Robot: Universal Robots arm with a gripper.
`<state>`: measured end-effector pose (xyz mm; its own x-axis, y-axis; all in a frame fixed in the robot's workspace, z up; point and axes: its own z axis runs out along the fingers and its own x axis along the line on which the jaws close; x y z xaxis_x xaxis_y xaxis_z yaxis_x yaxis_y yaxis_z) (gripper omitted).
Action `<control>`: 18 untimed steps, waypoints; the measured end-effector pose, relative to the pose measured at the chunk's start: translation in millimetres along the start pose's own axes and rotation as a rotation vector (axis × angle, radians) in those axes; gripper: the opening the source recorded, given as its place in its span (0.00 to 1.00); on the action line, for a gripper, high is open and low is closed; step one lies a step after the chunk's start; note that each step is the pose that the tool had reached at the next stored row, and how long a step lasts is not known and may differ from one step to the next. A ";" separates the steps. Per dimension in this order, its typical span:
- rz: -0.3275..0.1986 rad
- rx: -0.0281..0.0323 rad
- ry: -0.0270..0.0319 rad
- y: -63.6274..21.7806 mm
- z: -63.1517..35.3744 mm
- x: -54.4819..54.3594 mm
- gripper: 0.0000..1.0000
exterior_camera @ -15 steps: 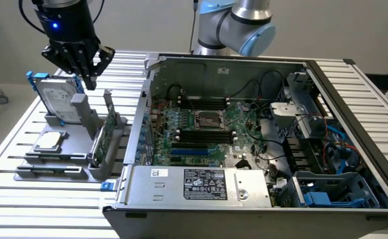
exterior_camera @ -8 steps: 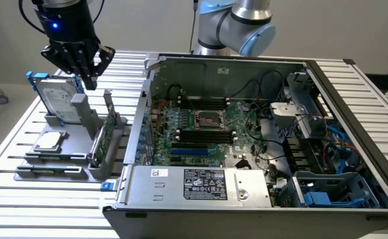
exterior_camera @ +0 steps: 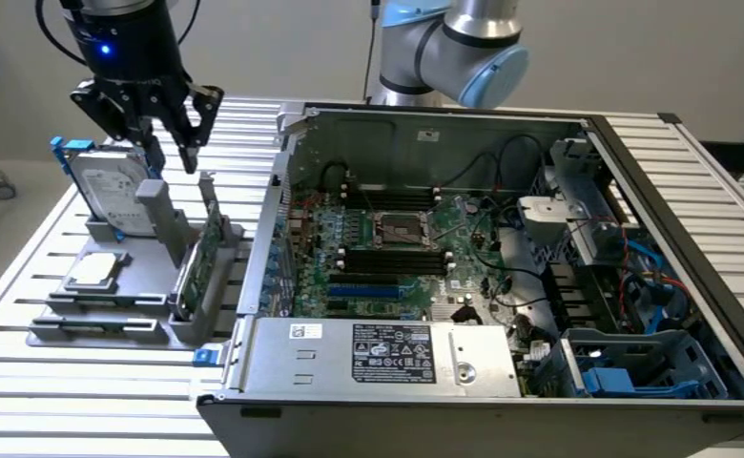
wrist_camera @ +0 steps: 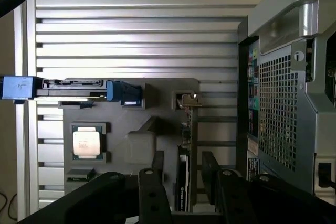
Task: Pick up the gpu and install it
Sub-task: 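Pick up the gpu and move the gpu toward the slot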
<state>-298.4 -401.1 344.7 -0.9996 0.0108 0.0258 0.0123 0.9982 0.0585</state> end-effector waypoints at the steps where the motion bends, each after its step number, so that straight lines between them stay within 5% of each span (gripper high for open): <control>1: 0.000 0.0004 0.0005 -1.9 1.4 0.1 0.42; 8: -0.001 0.0004 0.0081 -27.7 11.3 -0.4 0.42; 18: -0.023 0.0009 0.0092 -33.7 29.3 -1.9 0.42</control>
<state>-297.6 -433.0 313.5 -0.9994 -0.0126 0.0337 -0.0107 0.9982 0.0583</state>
